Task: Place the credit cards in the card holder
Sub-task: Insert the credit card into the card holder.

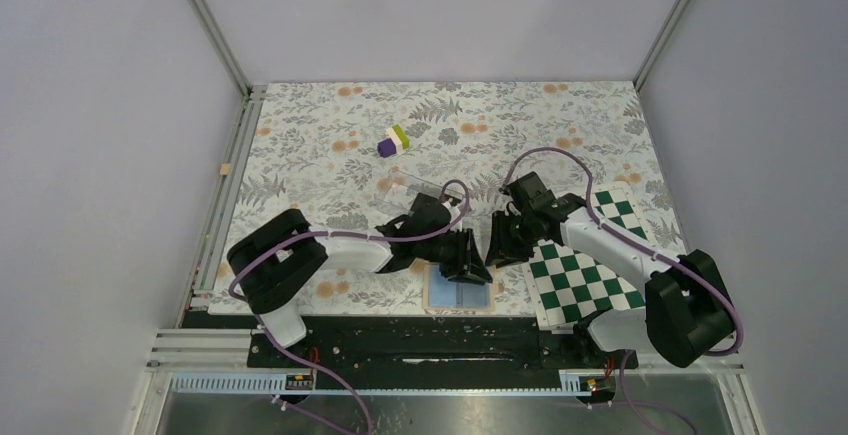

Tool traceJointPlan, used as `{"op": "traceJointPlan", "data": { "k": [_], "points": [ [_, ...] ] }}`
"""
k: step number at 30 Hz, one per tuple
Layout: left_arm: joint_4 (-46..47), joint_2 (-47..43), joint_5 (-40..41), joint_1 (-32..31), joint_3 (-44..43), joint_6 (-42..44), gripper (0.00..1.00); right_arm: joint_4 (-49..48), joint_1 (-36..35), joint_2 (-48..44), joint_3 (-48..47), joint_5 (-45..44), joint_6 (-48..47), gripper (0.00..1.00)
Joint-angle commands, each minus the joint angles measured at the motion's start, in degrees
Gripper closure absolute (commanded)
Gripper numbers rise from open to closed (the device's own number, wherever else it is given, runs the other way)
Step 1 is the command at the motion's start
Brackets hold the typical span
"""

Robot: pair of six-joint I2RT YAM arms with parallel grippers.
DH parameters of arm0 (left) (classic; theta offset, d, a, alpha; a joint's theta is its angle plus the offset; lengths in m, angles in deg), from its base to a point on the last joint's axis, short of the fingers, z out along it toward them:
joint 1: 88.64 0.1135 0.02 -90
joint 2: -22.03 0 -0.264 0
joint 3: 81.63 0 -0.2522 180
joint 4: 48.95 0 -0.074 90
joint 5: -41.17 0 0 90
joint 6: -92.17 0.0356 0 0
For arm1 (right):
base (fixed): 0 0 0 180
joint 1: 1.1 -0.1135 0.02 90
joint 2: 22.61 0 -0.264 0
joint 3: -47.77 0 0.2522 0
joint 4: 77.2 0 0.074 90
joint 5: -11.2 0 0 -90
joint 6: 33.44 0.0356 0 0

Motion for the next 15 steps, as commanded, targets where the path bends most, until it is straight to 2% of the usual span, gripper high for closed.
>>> {"op": "traceJointPlan", "data": {
  "k": [1,5,8,11,15],
  "points": [
    [10.6,-3.85,-1.28,0.99,-0.51,-0.93,0.7,0.1,1.07,-0.13,-1.95,2.61,-1.31,0.61],
    [14.16,-9.17,-0.69,5.66,2.15,-0.5,0.69,0.09,1.29,2.21,-5.92,3.65,-1.77,0.61],
    [11.64,-12.58,-2.17,11.79,2.16,1.9,0.68,0.11,1.6,6.13,-10.73,4.85,-1.95,0.61],
    [1.21,-14.18,-3.75,19.1,-1.05,6.83,0.67,-0.19,2.56,10.75,-17.02,7.11,-1.67,0.57],
    [-17.79,-10.45,-4.79,27.12,-11.99,16.89,0.67,-2.26,4.03,17.13,-23.49,10.18,0.03,0.49]
  ]
}}
